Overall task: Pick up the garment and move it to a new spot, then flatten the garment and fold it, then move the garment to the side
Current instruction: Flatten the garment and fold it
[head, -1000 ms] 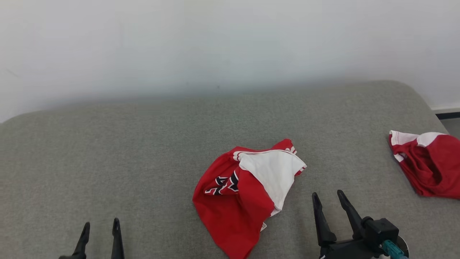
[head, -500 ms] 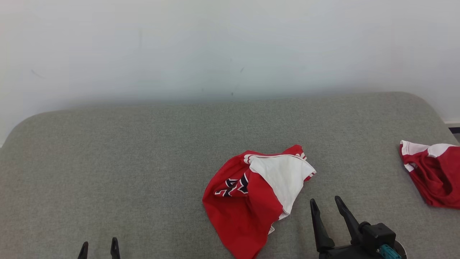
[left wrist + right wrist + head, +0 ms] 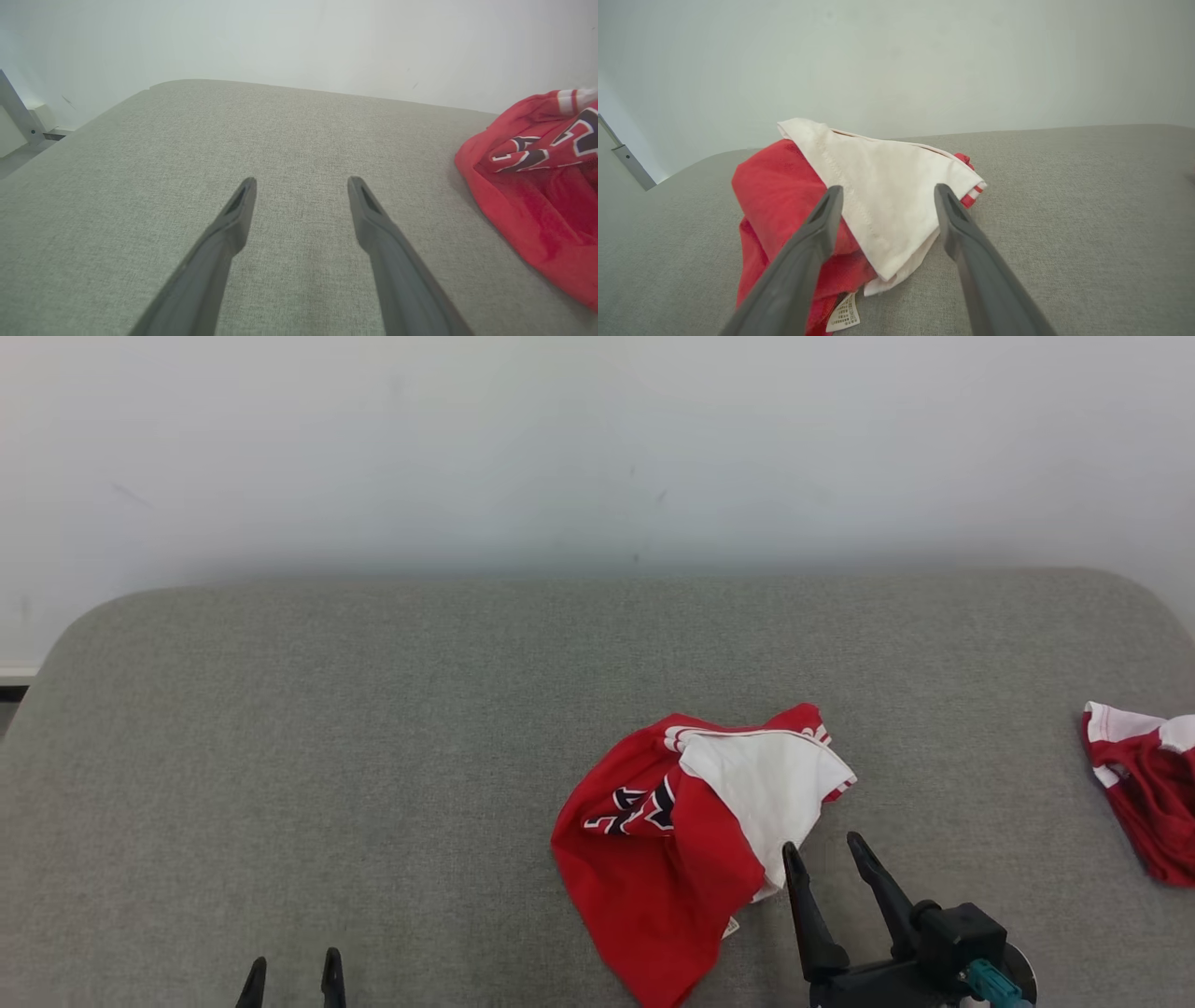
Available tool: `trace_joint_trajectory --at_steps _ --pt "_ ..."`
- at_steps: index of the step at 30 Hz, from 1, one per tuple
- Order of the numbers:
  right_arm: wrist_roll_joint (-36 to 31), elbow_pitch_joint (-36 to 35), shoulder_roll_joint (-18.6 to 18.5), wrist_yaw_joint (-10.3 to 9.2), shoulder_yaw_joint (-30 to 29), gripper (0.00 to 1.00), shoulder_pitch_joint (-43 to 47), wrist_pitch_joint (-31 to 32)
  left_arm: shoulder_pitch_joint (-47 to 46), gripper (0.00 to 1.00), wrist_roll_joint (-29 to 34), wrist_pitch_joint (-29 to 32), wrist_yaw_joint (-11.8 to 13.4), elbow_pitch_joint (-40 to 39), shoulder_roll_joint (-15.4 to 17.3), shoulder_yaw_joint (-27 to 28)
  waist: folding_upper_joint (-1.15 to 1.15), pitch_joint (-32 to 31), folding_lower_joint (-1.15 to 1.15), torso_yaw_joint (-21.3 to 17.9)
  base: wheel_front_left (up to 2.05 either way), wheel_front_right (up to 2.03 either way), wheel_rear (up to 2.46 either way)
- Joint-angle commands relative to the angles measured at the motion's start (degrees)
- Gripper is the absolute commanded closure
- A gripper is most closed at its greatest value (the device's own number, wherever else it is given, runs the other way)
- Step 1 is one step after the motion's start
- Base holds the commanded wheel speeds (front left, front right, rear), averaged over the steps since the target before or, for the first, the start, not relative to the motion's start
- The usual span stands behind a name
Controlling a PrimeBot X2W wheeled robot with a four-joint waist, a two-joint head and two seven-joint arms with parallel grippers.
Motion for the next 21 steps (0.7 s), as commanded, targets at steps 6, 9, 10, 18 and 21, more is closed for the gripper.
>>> trace_joint_trajectory --at_steps 6,9,10,18,21 --pt "-1.3 0.9 0.1 -0.16 0.8 0.00 -3.3 0.0 -1.6 0.00 -1.4 -0.2 0.2 0.9 -0.1 -1.4 0.00 2.9 0.00 3.7 0.00 0.00 0.00" --pt "-2.0 1.4 0.1 -0.16 0.9 0.00 -4.3 0.0 -1.8 0.00 -1.8 -0.2 0.4 1.1 -0.1 -1.6 0.00 3.7 0.00 4.7 0.00 0.00 0.00" --pt "-2.6 2.2 0.1 -0.16 0.7 0.00 -5.4 0.0 -2.1 0.00 -2.2 -0.2 0.6 1.3 -0.1 -1.7 0.00 4.3 0.00 5.5 0.00 0.00 0.00" --pt "-3.1 3.0 0.1 -0.16 0.2 0.00 -7.2 0.0 -3.1 0.00 -2.4 -0.2 0.7 1.2 -0.1 -1.8 0.00 5.7 0.00 6.9 0.00 0.00 0.00" --pt "-2.8 2.8 0.1 -0.16 -0.6 0.00 -6.9 0.0 -3.1 0.00 -2.4 -0.2 0.6 1.2 -0.1 -1.8 0.00 5.9 0.00 7.0 0.00 0.00 0.00"
